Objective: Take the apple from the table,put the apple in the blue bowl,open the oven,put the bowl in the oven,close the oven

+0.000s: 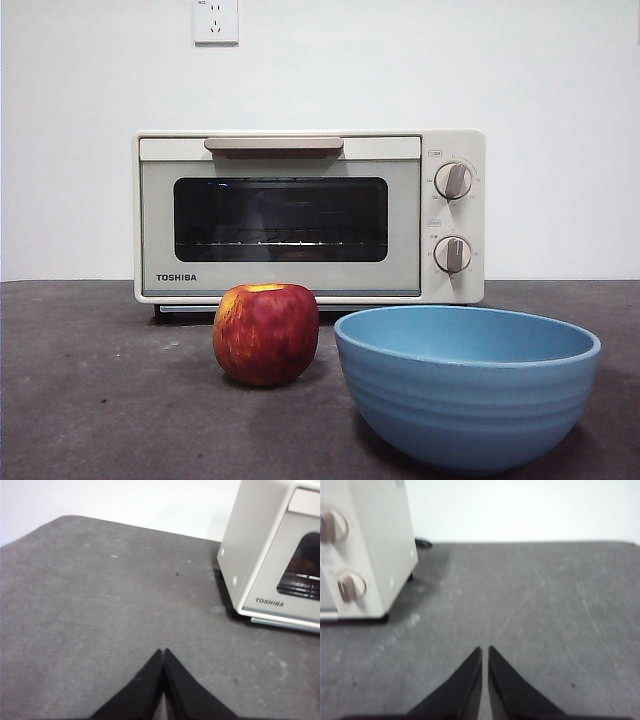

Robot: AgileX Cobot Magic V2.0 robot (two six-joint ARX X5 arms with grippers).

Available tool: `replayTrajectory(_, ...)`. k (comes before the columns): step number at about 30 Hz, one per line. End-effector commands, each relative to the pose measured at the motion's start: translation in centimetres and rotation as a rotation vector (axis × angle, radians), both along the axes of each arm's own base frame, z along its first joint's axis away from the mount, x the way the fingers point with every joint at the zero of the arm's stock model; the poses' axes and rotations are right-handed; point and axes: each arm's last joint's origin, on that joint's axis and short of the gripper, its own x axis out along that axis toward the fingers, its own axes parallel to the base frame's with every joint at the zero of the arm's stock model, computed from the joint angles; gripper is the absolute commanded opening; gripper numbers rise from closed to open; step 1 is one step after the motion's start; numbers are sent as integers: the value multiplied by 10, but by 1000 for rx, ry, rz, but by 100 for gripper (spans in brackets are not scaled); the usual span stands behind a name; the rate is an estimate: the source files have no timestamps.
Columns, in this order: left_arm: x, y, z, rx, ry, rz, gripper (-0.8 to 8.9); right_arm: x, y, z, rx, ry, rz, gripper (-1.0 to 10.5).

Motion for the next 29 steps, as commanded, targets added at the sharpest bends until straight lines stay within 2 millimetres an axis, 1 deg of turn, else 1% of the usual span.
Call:
replayTrajectory(1,1,0,-8,-106,22,17,7,0,0,2,34,-21,2,4)
replayTrajectory(5,1,0,-8,-175,20,28,7,0,0,4,105,-48,-2,4)
replayTrajectory(10,1,0,-8,-202,20,25,7,0,1,5,162,-53,7,4)
replayTrajectory(13,0,-2,-6,-241,35,-41,7,0,3,7,216,-53,83,4)
replayTrajectory(15,-1,-4,-1,-263,42,-83,7,-1,4,11,261,-46,102,4)
replayTrajectory(19,-5,-5,15,-283,31,-116,7,-6,4,27,305,-47,118,4)
replayTrajectory(24,-9,-7,46,-305,9,-172,7,-13,4,56,305,-45,141,4)
replayTrajectory(29,-8,-9,78,-296,66,-231,7,-13,6,87,291,13,206,4)
